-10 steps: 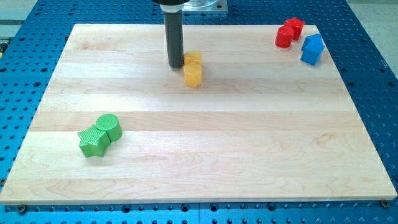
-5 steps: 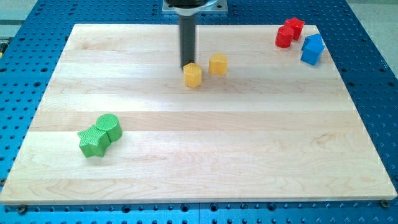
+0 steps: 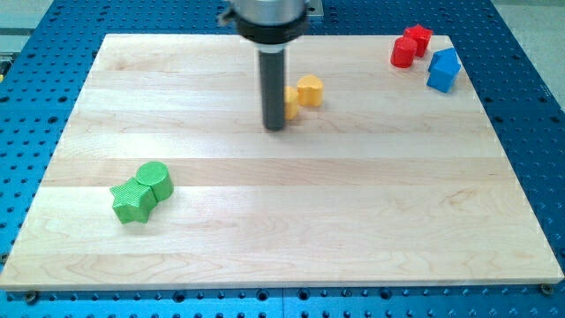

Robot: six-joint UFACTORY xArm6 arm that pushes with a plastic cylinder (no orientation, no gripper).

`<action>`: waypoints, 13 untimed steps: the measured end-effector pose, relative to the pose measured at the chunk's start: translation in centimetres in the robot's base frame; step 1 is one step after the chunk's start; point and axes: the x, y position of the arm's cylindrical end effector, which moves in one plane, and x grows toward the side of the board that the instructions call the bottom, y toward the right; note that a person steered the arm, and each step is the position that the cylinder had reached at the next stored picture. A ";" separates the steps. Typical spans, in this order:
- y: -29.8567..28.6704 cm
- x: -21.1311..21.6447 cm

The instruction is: Slide the yellow blocks close to the blue blocks

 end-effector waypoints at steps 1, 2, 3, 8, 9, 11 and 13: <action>1.6 -1.7; 1.5 -1.9; 0.0 -1.9; 6.9 -4.9; 10.6 -5.5; 10.6 -5.5; -1.9 -5.2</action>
